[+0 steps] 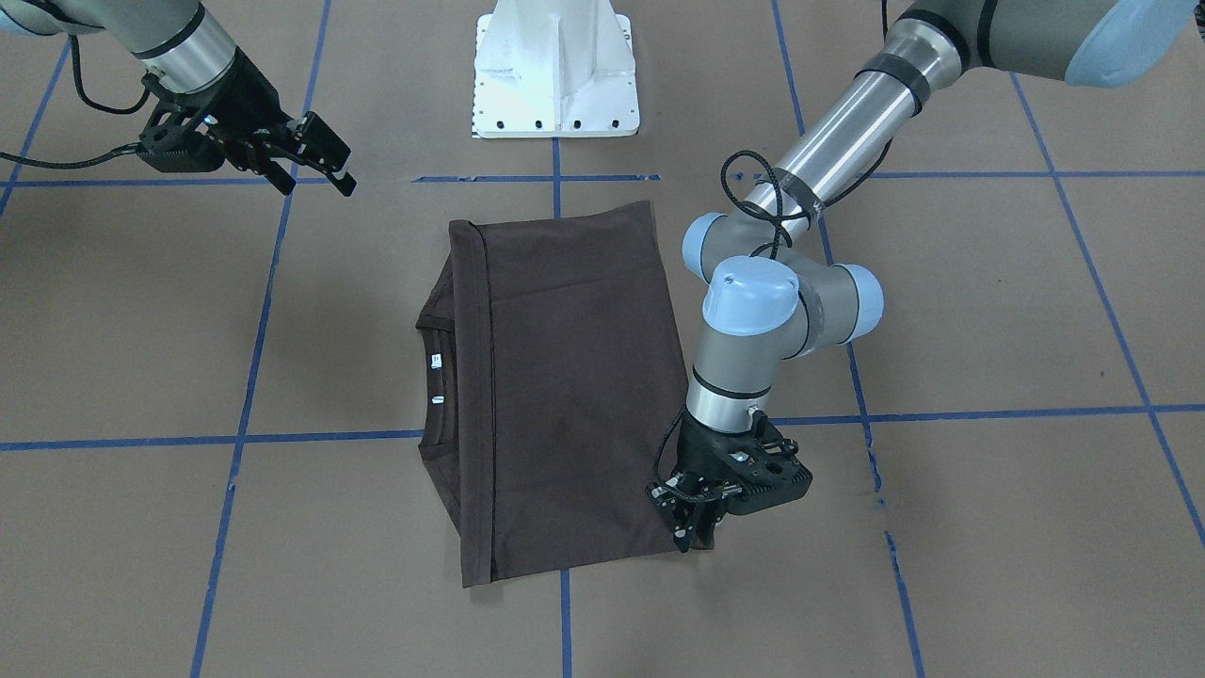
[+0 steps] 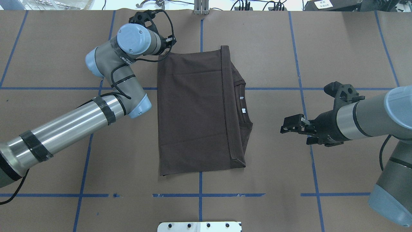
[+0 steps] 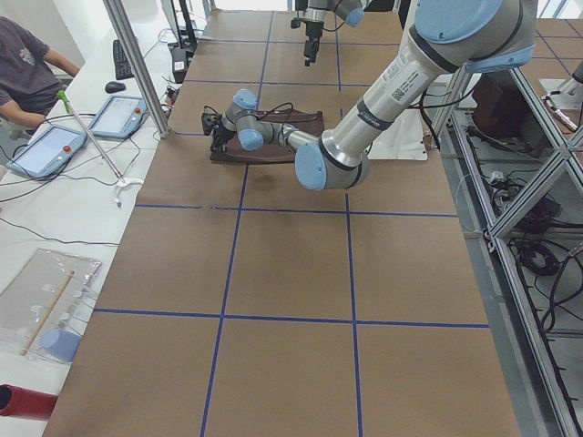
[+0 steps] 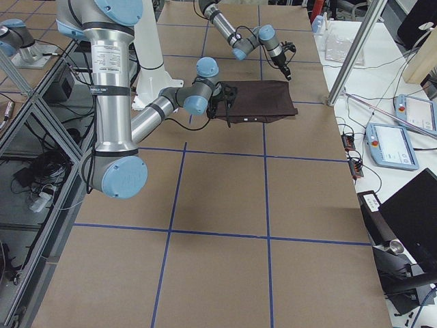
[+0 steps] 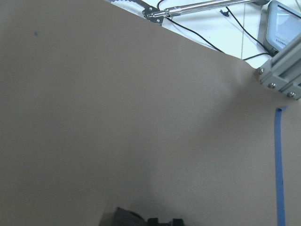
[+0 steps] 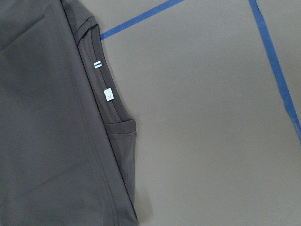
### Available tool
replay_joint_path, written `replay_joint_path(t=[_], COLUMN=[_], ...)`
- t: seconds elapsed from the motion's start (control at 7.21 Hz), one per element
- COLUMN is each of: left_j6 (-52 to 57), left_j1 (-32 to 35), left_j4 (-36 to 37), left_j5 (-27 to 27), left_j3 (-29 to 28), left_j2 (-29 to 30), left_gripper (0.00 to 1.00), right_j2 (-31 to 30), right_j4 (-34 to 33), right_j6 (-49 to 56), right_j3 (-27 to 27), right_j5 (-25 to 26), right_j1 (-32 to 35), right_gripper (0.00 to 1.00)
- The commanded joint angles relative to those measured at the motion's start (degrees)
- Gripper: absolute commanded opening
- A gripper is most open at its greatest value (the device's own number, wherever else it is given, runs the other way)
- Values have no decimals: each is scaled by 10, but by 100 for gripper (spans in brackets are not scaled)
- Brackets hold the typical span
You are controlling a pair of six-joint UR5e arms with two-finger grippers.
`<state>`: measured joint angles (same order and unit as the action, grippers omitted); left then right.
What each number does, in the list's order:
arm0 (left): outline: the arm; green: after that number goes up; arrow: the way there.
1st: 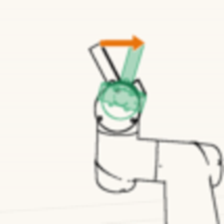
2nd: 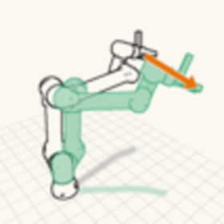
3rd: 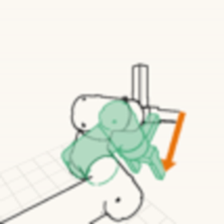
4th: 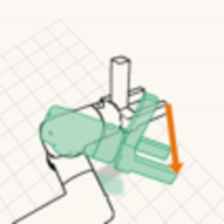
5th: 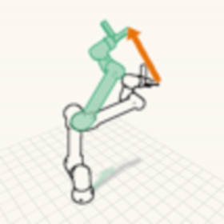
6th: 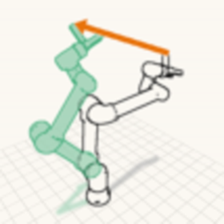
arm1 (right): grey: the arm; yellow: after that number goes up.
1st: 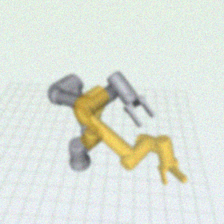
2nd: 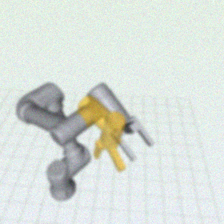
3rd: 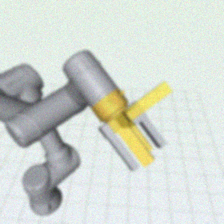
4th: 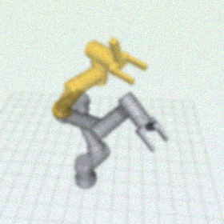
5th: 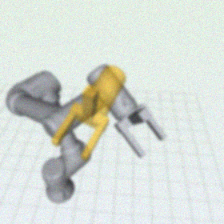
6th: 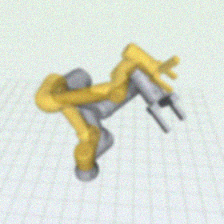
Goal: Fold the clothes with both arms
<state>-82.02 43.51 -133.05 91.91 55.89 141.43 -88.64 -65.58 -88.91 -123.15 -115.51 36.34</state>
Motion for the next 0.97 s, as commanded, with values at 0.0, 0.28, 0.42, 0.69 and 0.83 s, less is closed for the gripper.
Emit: replay_joint_path(t=[0.0,0.28,0.42,0.69,0.83], left_j6=[15,64,74,68,65], left_j1=[34,35,26,-17,-26], left_j4=[81,235,325,403,405], left_j5=[88,97,99,105,106], left_j3=[79,299,446,539,548], left_j2=[-2,-94,-160,-176,-178], left_gripper=[100,100,100,100,100], right_j2=[27,121,197,278,289], right_j4=[-13,-142,-228,-303,-305], right_j6=[6,89,96,128,131], right_j3=[32,60,83,127,162], right_j5=[11,72,96,117,118], right_j1=[-5,-56,-84,-125,-137], right_gripper=[100,100,100,100,100])
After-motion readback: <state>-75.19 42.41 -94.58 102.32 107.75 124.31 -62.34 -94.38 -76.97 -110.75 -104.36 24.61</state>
